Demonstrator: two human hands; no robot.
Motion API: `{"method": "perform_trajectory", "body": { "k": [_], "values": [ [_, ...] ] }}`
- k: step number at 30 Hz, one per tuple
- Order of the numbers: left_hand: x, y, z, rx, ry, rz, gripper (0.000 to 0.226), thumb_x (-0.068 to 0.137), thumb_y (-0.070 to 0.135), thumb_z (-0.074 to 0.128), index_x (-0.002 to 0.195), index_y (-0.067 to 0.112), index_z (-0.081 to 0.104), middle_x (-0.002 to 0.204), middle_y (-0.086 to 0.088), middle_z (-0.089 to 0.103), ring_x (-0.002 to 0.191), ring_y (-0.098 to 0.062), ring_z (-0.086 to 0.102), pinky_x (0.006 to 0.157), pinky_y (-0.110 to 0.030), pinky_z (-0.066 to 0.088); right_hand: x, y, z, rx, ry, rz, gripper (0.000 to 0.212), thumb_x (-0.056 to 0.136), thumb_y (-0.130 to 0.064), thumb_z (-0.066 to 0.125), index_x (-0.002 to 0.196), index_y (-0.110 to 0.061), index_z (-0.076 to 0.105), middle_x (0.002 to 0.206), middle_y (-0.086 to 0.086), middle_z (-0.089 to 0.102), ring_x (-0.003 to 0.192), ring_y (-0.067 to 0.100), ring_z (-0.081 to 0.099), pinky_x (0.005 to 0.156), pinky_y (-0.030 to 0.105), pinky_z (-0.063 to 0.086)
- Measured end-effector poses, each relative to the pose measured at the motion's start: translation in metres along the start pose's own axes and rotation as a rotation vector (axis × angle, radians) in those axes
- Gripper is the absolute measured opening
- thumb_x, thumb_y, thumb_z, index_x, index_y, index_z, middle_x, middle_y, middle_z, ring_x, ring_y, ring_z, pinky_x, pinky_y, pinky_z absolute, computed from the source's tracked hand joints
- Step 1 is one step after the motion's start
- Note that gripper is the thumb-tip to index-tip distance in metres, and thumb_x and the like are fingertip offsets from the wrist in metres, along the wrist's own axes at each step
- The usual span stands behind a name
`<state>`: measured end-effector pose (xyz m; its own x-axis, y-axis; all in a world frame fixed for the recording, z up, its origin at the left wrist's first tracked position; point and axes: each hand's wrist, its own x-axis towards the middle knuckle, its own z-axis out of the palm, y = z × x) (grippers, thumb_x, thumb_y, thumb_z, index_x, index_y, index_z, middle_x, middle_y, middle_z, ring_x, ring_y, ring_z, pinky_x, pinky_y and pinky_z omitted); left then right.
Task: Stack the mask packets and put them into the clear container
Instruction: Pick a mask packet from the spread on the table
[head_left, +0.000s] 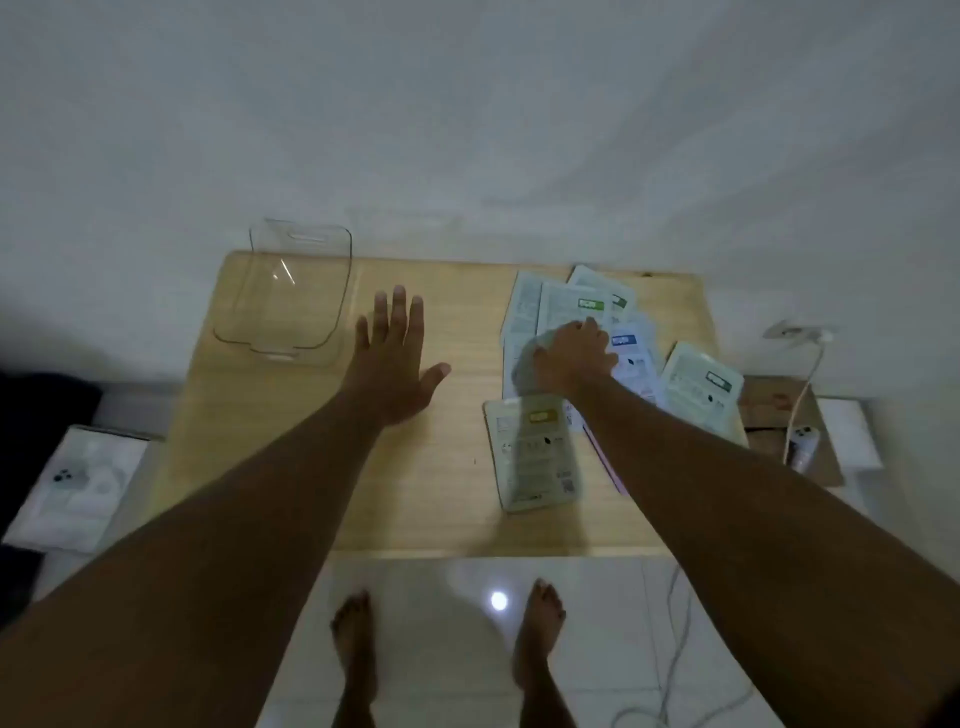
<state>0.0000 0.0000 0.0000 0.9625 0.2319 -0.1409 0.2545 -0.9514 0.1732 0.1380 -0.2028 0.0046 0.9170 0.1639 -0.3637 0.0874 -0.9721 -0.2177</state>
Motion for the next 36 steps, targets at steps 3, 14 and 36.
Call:
{"method": "perform_trajectory", "body": {
  "k": [3, 14, 36],
  "values": [
    [0.002, -0.002, 0.022, -0.008, -0.055, -0.018, 0.091, 0.096, 0.061, 0.031, 0.154, 0.008, -0.016, 0.16, -0.017, -0.026, 0.147, -0.037, -0.025, 0.121, -0.056, -0.004, 0.006, 0.006, 0.016, -0.007, 0.069, 0.054, 0.049, 0.093, -0.048, 0.052, 0.122, -0.009, 0.057, 0.142, 0.016, 0.038, 0.127, 0.033, 0.04, 0.105, 0.056, 0.037],
    [0.015, -0.014, 0.055, 0.024, -0.192, -0.06, 0.113, 0.083, 0.076, 0.043, 0.154, 0.011, -0.018, 0.159, -0.017, -0.03, 0.145, -0.036, -0.03, 0.118, -0.062, -0.007, 0.026, 0.0, -0.004, 0.26, 0.023, 0.246, 0.108, 0.065, -0.041, 0.091, 0.146, -0.013, 0.025, 0.143, 0.019, 0.037, 0.133, 0.037, 0.039, 0.107, 0.054, 0.04],
    [0.019, -0.023, 0.054, -0.065, -0.311, -0.117, 0.117, 0.08, 0.08, 0.044, 0.156, 0.012, -0.013, 0.16, -0.018, -0.027, 0.148, -0.038, -0.023, 0.119, -0.061, -0.005, 0.015, -0.066, -0.019, 0.476, 0.166, -0.13, 0.034, 0.083, -0.007, 0.066, 0.116, -0.009, 0.072, 0.106, 0.008, 0.074, 0.094, 0.019, 0.07, 0.078, 0.018, 0.047]
  ]
}}
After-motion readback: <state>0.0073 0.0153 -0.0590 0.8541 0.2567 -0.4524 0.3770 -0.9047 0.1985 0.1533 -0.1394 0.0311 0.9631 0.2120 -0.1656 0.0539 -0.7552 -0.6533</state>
